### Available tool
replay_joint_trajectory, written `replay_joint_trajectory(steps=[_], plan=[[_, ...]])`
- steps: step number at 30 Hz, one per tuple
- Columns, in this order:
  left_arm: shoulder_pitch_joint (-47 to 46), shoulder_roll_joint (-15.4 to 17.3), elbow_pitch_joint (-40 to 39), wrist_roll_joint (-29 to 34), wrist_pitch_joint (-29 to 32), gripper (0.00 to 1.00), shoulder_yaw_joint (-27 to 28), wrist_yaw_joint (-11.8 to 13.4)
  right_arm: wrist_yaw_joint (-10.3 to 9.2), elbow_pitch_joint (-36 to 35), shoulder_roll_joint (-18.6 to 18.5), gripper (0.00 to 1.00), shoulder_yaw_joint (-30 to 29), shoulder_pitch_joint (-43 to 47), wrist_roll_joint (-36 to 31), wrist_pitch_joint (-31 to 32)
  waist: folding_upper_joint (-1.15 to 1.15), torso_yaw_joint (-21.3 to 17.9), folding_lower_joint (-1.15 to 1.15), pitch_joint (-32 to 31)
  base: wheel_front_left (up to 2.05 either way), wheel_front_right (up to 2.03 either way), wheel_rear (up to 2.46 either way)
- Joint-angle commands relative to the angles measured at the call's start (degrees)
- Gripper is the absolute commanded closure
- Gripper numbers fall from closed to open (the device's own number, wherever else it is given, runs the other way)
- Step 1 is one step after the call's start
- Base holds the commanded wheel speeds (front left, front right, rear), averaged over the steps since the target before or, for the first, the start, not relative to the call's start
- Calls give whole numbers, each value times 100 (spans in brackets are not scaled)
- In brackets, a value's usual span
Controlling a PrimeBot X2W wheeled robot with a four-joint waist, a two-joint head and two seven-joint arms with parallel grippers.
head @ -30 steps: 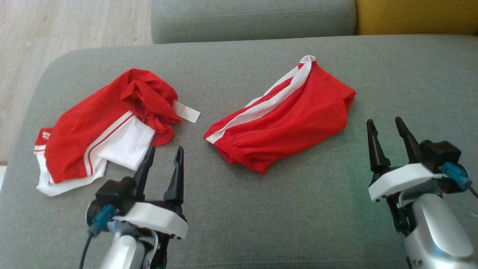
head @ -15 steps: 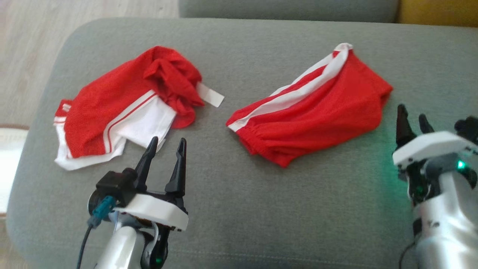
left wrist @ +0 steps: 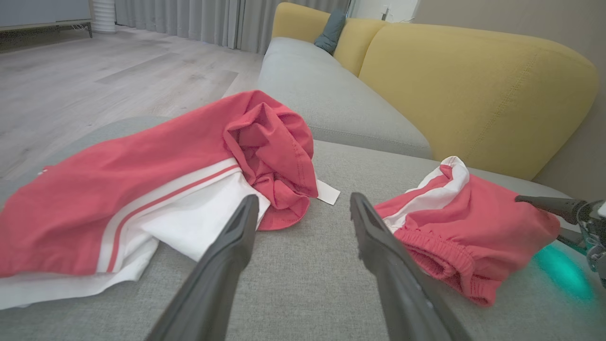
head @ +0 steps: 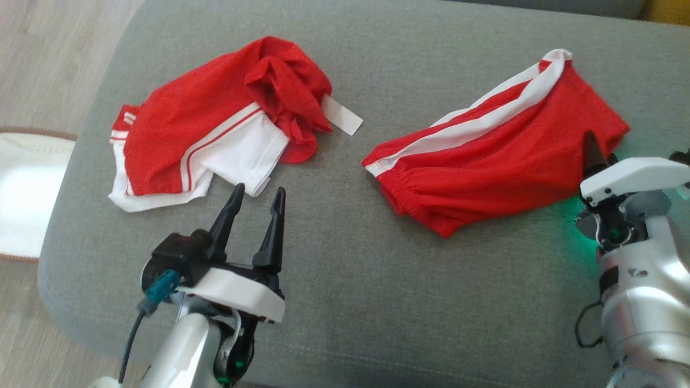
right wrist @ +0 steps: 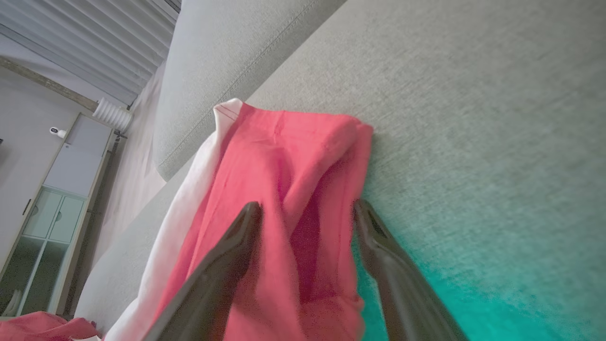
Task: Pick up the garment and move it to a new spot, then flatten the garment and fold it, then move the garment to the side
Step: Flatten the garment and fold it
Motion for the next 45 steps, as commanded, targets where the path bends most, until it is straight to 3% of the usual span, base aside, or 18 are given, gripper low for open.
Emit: replay_joint_trajectory(steps=[1,12,18,20,34,45], plan=[[-242,9,-211,-52,-52,0,119,38,-5,-85,8,0,60,-288,-79,20,0,83,0,95,0,0,0],[-425,9,-199,-146,-52,0,-2,78,-5,912,-287,0,-964,-1077,-946,62,0,305,0,470,0,0,0],[-503,9,-182,-210,-52,0,-29,118,-5,1217,-219,3,-1030,-1425,-1193,269,0,297,0,554,0,0,0],[-519,9,-171,-227,-52,0,-25,133,-5,1254,-209,100,-1012,-1476,-1258,255,0,269,0,553,0,0,0],[-359,8,-61,-146,-52,0,114,114,-5,999,-186,100,-1266,-1219,-1083,-658,0,-359,0,150,0,0,0],[-90,8,-29,-74,-52,0,139,105,-5,500,-86,100,-2100,-150,-1105,-1400,0,-889,0,-362,0,0,0]])
